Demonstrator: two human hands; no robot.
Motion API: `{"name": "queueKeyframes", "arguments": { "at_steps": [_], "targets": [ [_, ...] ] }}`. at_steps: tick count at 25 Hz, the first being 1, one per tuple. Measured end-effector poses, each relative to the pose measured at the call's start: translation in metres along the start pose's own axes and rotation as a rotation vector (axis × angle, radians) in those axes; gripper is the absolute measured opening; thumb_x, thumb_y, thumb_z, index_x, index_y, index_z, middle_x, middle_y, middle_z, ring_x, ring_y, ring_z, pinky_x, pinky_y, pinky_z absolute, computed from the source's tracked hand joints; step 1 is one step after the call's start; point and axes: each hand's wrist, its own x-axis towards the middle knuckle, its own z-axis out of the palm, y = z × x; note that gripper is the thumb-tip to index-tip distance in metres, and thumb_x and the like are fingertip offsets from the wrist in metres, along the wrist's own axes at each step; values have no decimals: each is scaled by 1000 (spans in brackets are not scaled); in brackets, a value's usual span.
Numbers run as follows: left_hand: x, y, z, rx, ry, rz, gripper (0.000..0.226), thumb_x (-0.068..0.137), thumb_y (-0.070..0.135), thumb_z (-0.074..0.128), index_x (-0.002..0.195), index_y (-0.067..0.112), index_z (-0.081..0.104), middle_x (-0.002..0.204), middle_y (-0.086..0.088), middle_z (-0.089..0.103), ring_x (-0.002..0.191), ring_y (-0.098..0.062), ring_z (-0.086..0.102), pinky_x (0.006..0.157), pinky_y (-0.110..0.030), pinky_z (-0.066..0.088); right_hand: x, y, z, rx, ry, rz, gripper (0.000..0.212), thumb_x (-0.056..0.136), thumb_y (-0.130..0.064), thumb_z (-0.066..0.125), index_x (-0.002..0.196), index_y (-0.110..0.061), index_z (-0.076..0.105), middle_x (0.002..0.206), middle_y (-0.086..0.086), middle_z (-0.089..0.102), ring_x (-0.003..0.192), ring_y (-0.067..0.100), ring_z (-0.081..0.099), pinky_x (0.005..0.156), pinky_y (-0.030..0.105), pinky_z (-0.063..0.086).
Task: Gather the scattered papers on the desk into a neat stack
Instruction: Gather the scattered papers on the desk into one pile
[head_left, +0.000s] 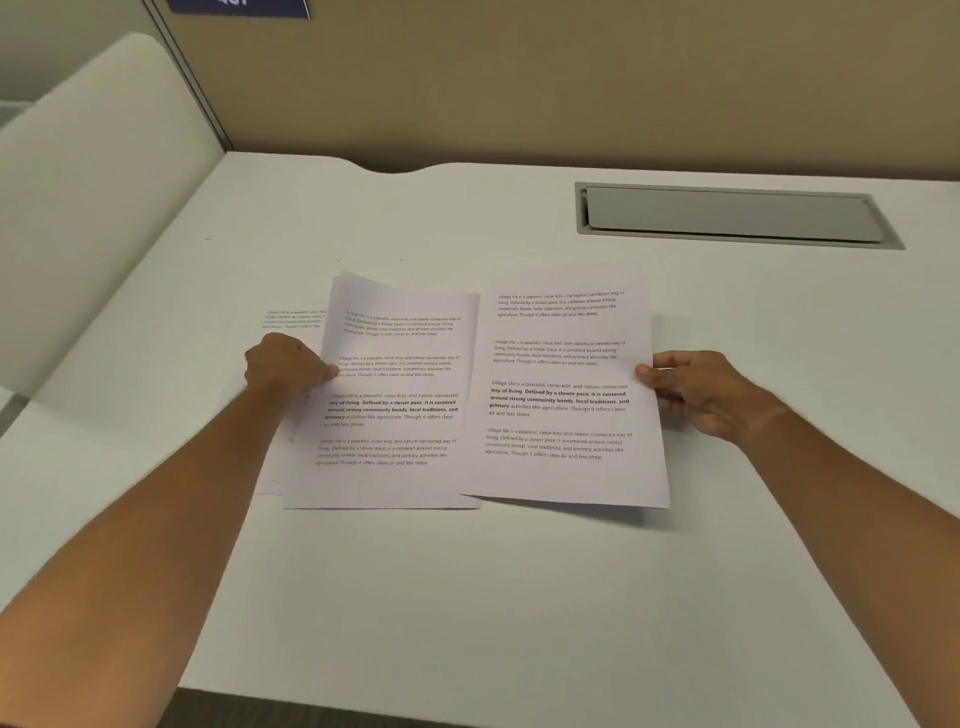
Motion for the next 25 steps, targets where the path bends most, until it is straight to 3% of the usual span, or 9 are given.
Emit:
{"name": "queueKeyframes", "arguments": {
  "at_steps": [3, 5, 8, 12, 16, 18, 22, 25],
  "targets": [
    [3, 3, 2, 70, 4, -21, 37, 76, 22, 83, 102, -1, 70, 110, -19, 70, 108, -37, 64, 90, -38, 52, -1, 0, -2, 3, 10, 15, 16, 85, 2, 70, 100, 3, 65, 81, 9, 78, 65, 16, 75, 53, 25, 59],
    [4, 6, 4, 107, 24, -32, 37, 76, 22, 82, 103, 1, 69, 112, -18, 69, 109, -36, 62, 94, -40, 50, 1, 0, -4, -9, 25, 22, 17, 85, 1, 70, 101, 1, 66, 89, 11, 75, 66, 15, 74, 54, 25, 60],
    [-3, 10, 11, 279, 59, -26, 57, 79, 32, 77, 123, 2, 59, 127, -18, 60, 124, -34, 50, 100, -41, 40, 3, 1, -12, -17, 31, 19, 13, 86, -1, 70, 98, 0, 67, 82, 8, 78, 65, 13, 75, 52, 22, 58],
    [-6, 7, 5, 171, 35, -16, 52, 77, 29, 78, 118, 1, 62, 123, -22, 62, 114, -34, 60, 83, -37, 49, 5, 0, -13, -27, 13, 33, 10, 85, -2, 71, 95, -2, 69, 80, 5, 79, 68, 15, 76, 53, 22, 58],
    [-7, 5, 4, 135, 20, -2, 40, 76, 26, 79, 105, 1, 67, 112, -17, 69, 103, -34, 66, 69, -33, 46, 5, 0, -11, -29, 15, 15, 10, 84, -1, 71, 94, -2, 69, 79, 5, 79, 68, 14, 76, 53, 22, 58],
    [-7, 3, 7, 104, 12, -5, 35, 77, 25, 77, 102, 2, 67, 111, -17, 69, 103, -35, 64, 73, -34, 49, 5, -1, -11, -35, 10, 9, 11, 84, -2, 72, 95, -2, 69, 79, 4, 79, 68, 14, 76, 53, 22, 58],
    [-8, 3, 12, 147, 58, -29, 37, 80, 28, 71, 112, 10, 64, 128, -16, 53, 123, -39, 46, 97, -46, 45, 6, 1, -9, -39, 7, 7, 11, 84, -1, 71, 94, -2, 70, 82, 6, 79, 69, 15, 76, 54, 23, 58],
    [-9, -1, 13, 131, 51, 31, 62, 74, 44, 79, 122, 12, 57, 134, -17, 48, 129, -37, 43, 100, -46, 41, 4, 1, -10, -37, 6, 12, 10, 84, 0, 71, 93, -2, 70, 79, 5, 79, 68, 15, 76, 54, 23, 58]
  ]
}}
